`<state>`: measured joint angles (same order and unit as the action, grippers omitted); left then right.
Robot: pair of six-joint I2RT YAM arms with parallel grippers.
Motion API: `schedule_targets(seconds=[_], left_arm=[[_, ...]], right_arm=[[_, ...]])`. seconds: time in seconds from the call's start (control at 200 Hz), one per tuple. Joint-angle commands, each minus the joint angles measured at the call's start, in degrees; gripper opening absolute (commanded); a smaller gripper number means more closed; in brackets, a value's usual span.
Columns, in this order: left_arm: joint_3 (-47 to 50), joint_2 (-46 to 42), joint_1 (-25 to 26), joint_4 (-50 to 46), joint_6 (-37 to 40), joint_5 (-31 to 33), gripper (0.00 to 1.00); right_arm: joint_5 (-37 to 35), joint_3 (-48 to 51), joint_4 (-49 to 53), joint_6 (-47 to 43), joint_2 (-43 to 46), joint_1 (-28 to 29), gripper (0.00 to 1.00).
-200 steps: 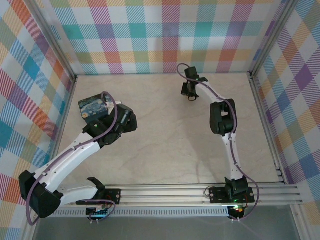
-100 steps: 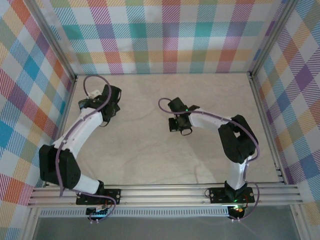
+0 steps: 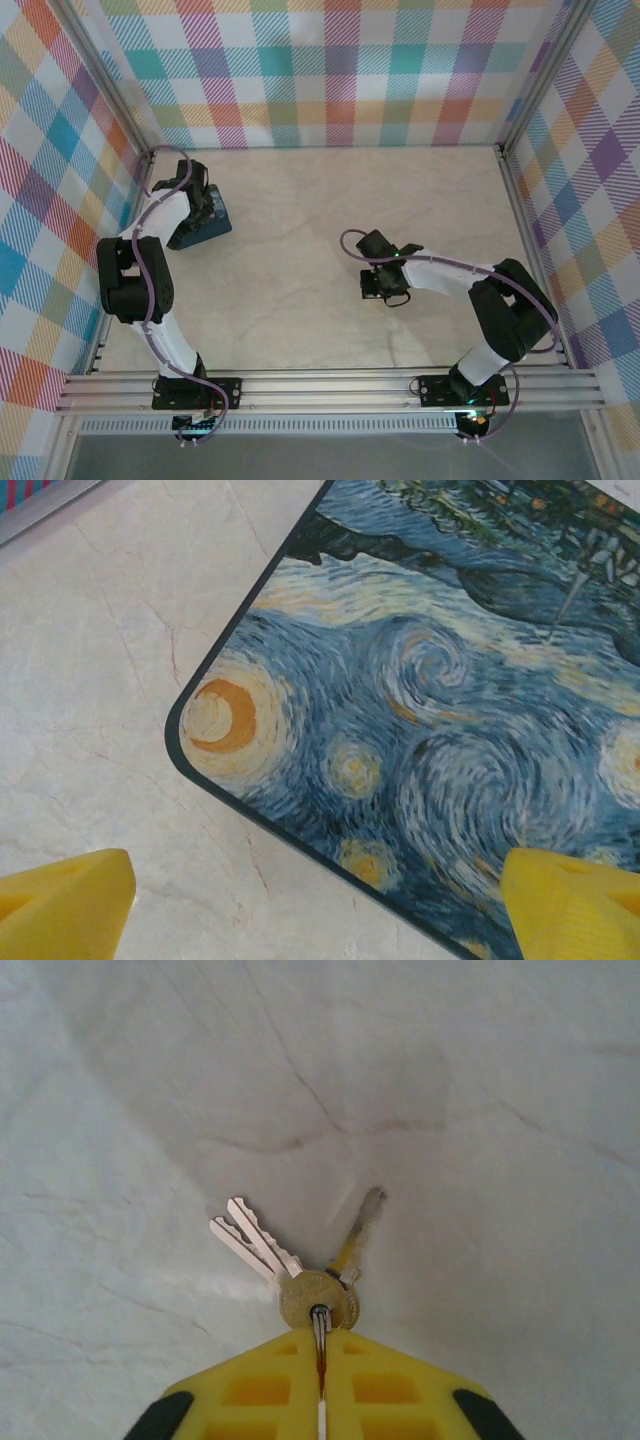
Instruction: Unlock a padlock with a key
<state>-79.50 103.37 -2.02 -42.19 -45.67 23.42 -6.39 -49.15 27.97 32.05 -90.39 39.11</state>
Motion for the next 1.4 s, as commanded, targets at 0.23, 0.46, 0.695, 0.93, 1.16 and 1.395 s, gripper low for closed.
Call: schedule_targets(seconds=[0.23,0.46,0.695,0.93,1.16,1.395], left_arm=[[1.22,0.05,-2.19,5.07,0.94,-5.31,0.91],[0.91,-0.09,-2.54,6.18,-1.13,-5.10,0.91],[0.61,4.95,-4.20,7.13,-1.28,-10.15,0.90],[4.28,4.16,-2.02,8.41,4.71,-18.51,0.88],[5.56,3.84,7.70,7.96,14.25,-25.38,0.85],[4.48,2.48,17.63,3.56,26.95,-28.54,0.80]], right_arm=[[1.09,-2.30,3.38,-0.02,2.96,0.35,0.48],[2.58,-5.98,3.37,-1.23,10.97,0.35,0.75],[3.80,-5.86,1.81,-0.97,10.94,0.35,0.75],[4.85,-4.29,-0.80,-0.27,9.69,0.31,0.74],[3.19,-6.61,0.05,-1.29,7.95,0.26,0.74],[2.25,-7.62,1.03,-2.11,8.39,-0.57,0.75]])
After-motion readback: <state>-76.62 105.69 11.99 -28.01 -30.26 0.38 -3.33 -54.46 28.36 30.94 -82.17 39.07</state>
